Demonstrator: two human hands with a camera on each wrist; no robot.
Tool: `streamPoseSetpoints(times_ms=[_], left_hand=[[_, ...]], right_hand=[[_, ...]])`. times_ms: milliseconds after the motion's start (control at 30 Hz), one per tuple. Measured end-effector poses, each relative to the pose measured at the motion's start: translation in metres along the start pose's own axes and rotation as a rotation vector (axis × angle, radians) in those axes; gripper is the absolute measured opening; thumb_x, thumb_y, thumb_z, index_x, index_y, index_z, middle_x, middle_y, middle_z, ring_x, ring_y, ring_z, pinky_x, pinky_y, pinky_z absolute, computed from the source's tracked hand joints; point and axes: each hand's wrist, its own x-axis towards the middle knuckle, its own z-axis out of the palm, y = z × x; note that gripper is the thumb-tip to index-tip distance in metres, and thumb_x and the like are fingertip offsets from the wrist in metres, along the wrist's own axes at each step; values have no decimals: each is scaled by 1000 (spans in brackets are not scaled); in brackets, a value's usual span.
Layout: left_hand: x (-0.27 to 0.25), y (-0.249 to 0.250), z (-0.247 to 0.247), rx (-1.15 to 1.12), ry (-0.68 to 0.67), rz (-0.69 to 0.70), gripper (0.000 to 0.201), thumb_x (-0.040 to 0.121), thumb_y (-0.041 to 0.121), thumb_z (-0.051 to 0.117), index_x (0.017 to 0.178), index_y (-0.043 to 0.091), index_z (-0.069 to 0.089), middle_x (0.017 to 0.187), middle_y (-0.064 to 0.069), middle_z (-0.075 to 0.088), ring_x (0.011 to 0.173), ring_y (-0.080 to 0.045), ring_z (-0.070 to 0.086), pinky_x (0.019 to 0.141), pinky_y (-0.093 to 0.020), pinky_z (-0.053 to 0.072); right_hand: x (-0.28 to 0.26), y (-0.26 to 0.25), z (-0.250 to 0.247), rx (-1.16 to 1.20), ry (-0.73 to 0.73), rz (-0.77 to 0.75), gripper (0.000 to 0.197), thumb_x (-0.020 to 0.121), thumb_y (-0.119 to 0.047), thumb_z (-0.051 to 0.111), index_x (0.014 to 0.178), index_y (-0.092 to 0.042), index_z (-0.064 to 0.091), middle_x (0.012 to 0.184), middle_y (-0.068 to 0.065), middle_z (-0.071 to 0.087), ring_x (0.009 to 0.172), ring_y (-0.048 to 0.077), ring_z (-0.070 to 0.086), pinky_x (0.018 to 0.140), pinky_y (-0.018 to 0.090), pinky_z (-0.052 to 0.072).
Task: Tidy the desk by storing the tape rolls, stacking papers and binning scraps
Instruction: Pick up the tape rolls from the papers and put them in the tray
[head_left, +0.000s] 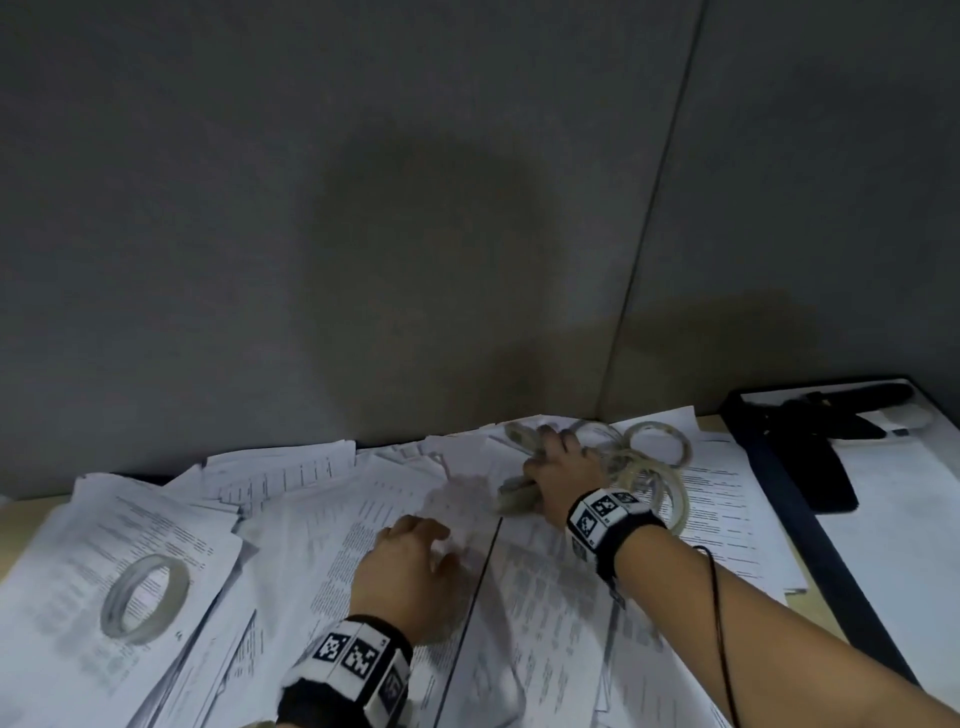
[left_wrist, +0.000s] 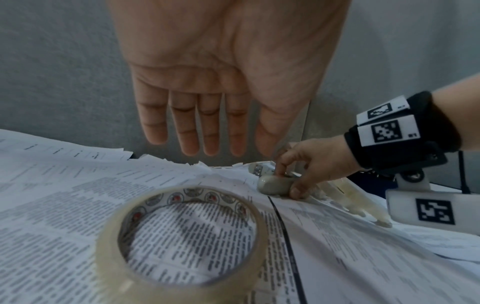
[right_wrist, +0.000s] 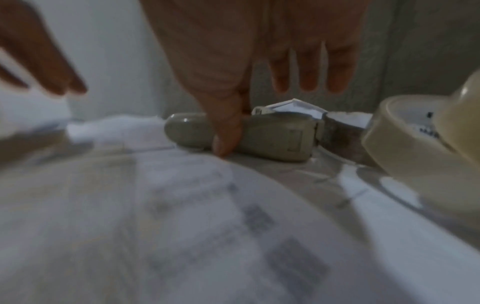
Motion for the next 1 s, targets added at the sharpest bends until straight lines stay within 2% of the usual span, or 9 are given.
streamPoseSetpoints(times_ms=[100,200,367,433,533,600,667,833,1000], left_hand=[[-1,-3,-5,-24,19,29,30,89,37,55,117,30,60,122,9,56,109,-14,53,83,-28,49],[-1,-1,-9,-76,15,51,30,89,39,56,117,31,60,121,9,56,107,-12,55,83,-27,49],[9,21,-10,-346,-55,-2,35,88,38,61,119,23,61,118,3,63,100,-12,61,82,-21,46],[14,34,-10,-454,-153,-64,46,85,46,61,120,17,61,115,-3,66,100,-16,63,80,-23,45],[18,55,-12,-832,-275,-221,60,78,64,57,102,9,65,91,-9,66,84,-26,63,73,-34,49],[19,68,-15,-1059,-317,-333,54,86,62,50,94,11,65,87,-9,64,83,-26,62,75,-35,50],[20,75,-18,-1168,-365,-344,52,87,62,46,99,16,65,100,-9,67,94,-27,64,84,-39,52],[16,106,-21,-1001,-409,-104,61,72,71,60,104,20,69,98,-1,71,90,-17,65,72,-31,56],[12,132,-17,-942,-376,-31,42,85,52,58,99,14,68,95,-7,71,80,-16,63,65,-30,53]], right_hand=[[2,1,-10,137,-91,60,55,86,-42,56,137,-33,37,152,11,16,136,39,23,111,51,25],[-3,-1,-22,363,-93,123,61,88,-43,50,143,-36,25,147,14,27,129,38,38,106,48,34],[-36,-15,-30,1336,61,237,37,90,-28,60,121,-32,41,122,6,60,98,20,60,79,33,51],[-52,-20,-35,1627,47,244,34,94,-24,56,119,-39,39,119,6,63,97,24,66,83,38,51],[-68,-21,-38,1877,36,195,32,97,-25,52,121,-42,39,118,9,65,97,30,68,83,43,52],[-76,-17,-37,1941,33,192,31,98,-27,50,125,-38,40,119,9,65,100,31,66,85,43,52],[-83,-12,-35,1960,34,188,29,97,-29,50,125,-32,45,116,8,67,100,30,65,84,41,52],[-100,-1,-33,1691,165,188,22,86,-19,67,106,-24,57,113,4,63,102,21,65,87,36,55],[-116,18,-31,1731,339,293,56,70,-3,77,114,-13,44,109,17,61,92,27,66,78,42,58]])
